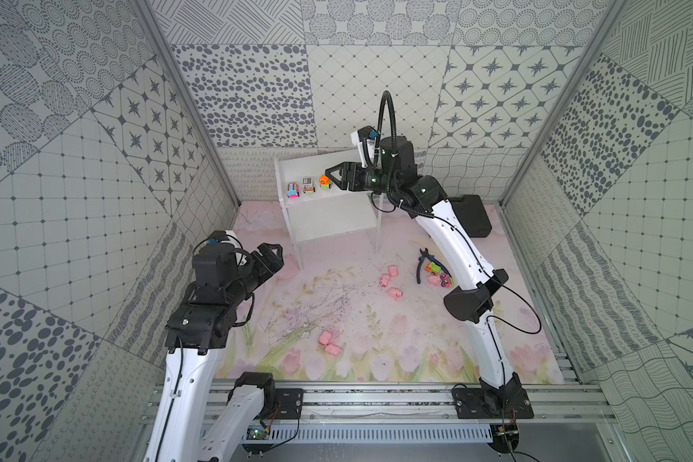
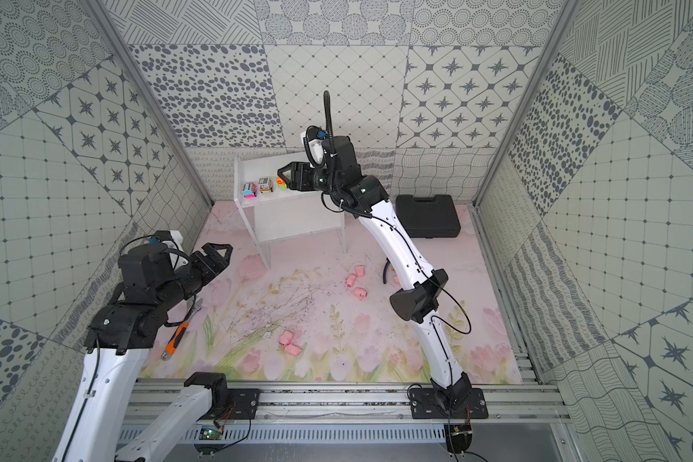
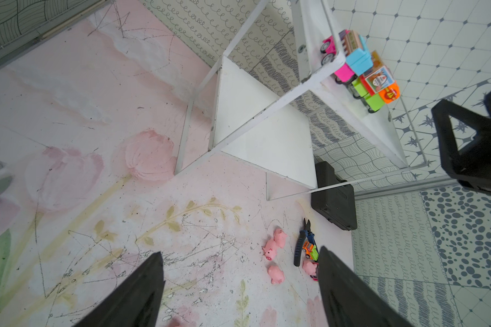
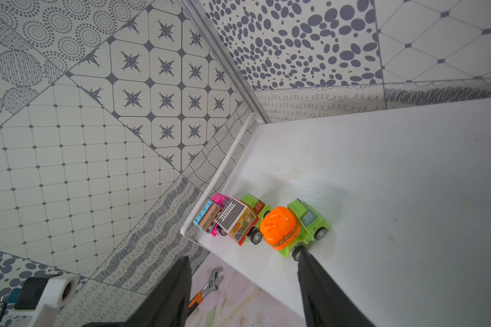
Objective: Organize plastic toys on shelves
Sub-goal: Adjust the plastic toy on the shelf.
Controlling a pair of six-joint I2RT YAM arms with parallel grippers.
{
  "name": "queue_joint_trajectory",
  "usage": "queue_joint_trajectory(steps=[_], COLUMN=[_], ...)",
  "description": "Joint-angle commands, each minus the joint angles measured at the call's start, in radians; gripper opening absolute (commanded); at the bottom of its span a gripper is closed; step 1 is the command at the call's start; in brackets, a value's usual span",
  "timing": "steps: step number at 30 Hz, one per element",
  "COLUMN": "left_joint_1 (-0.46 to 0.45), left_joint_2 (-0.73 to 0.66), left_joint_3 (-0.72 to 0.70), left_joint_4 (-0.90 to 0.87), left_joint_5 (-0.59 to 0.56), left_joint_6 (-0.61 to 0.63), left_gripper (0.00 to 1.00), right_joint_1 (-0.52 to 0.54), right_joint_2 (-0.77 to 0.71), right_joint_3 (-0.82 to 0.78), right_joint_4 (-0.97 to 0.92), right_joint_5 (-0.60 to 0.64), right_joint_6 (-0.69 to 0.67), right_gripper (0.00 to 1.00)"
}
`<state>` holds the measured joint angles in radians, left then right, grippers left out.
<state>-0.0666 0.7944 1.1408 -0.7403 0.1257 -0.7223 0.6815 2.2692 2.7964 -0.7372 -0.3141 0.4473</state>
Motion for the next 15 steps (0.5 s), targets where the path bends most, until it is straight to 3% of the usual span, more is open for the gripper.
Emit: queue_joint_trajectory(steps=[1,4,9,15], left_joint_1=[0.011,0.011,0.011,0.008], left_joint_2=[0.009,0.026,0.082,0.290], left_joint_3=[0.047,0.062,0.115,0.384], left_joint_4=[0.053,0.075,0.191,0.236], left_joint_5=[0.029,0.046,0.158,0.306], left_joint_6=[0.001,-0.001,-0.019,-0.079], left_gripper=[0.88,0.88,0.86,0.82], right_joint_1=[0.036,0.054,0.046,0.005], right_joint_2=[-0.033,-0.027,-0.040,-0.178], right_joint_3=[0.017,0.018,0.016,-0.070], right_joint_4=[0.006,-0.008,-0.005,-0.098], right_joint_5=[0.137,0.226,0.157,0.110], right_joint_6=[-0.123,-0.139,-0.151,-0.206], right_gripper=[0.70,0.71,0.71,0.70])
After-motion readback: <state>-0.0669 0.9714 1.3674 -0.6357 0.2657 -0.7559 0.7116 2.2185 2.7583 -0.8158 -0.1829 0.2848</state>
